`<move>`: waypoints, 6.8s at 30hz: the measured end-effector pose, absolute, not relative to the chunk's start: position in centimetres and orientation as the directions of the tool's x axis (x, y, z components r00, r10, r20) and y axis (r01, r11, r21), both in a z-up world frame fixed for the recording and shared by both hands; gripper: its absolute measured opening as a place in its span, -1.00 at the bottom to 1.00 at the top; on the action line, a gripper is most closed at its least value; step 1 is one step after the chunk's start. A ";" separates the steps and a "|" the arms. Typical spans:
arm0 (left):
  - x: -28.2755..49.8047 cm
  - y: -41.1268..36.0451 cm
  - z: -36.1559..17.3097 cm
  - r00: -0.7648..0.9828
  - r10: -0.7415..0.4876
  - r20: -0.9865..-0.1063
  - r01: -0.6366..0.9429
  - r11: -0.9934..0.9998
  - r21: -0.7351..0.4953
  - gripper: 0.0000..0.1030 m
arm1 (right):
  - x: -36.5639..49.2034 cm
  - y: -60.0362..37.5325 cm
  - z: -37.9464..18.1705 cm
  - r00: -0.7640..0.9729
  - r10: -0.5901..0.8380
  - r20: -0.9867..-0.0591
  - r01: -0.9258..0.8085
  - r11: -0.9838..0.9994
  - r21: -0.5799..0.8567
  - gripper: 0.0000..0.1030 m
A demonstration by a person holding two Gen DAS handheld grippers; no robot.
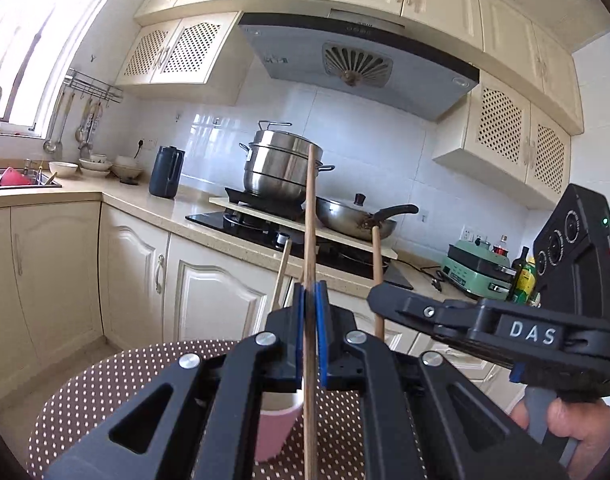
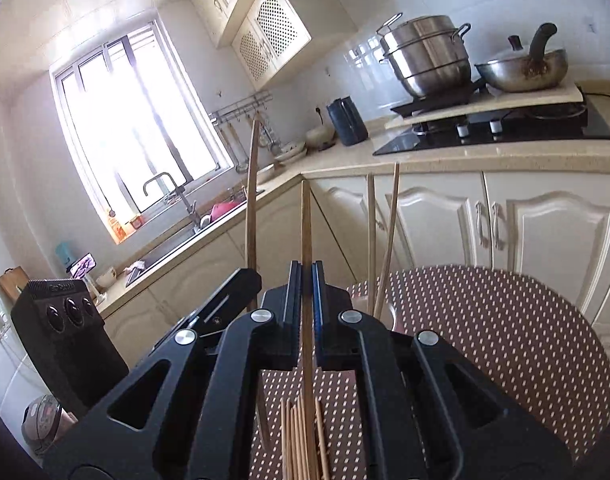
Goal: Organize utensils
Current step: 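Carry both chopsticks upright over the pink cup and lower them in, then open both tools and pull them back from the pink cup, then move both open tools down toward the chopstick pile on the table, then close the left tool on one chopstick while the right tool grasps another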
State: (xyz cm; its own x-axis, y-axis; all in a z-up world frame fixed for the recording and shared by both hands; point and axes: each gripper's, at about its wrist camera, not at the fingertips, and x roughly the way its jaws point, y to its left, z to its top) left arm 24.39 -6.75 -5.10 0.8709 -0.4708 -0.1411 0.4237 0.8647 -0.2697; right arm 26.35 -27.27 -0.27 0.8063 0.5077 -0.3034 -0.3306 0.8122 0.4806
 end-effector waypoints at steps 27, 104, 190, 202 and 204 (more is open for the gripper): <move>33.6 -8.9 -6.8 0.930 -0.365 -0.046 0.345 0.910 -0.229 -0.89 | 34.2 -27.3 2.0 0.897 0.424 -0.127 -0.359 0.864 0.352 -0.90; 14.5 -1.0 -8.5 0.905 -0.225 -0.360 0.149 0.963 -0.226 0.16 | 18.6 -25.2 -5.7 0.849 0.414 -0.329 -0.240 0.856 0.458 0.09; 20.1 -3.2 -20.9 0.564 -0.019 -0.826 0.098 0.994 0.044 -0.04 | 21.1 -22.7 -17.5 0.603 0.460 -0.652 -0.275 0.887 0.371 0.20; 23.3 -1.3 -20.5 0.518 -0.094 -0.850 0.187 0.982 0.005 -0.82 | 21.2 -19.9 -17.3 0.525 0.419 -0.741 -0.333 0.902 0.274 0.20; 23.5 -1.0 -20.5 0.505 -0.115 -0.856 0.164 0.986 -0.036 -0.83 | 21.2 -19.7 -17.3 0.519 0.413 -0.748 -0.333 0.904 0.269 0.20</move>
State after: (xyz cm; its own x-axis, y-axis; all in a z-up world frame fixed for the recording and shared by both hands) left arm 23.54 -0.98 -20.54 0.5047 -0.1154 -0.8556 0.1645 0.9857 -0.0359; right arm 21.21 -19.68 -17.34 0.5188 0.4134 -0.7483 -0.3327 0.9039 0.2687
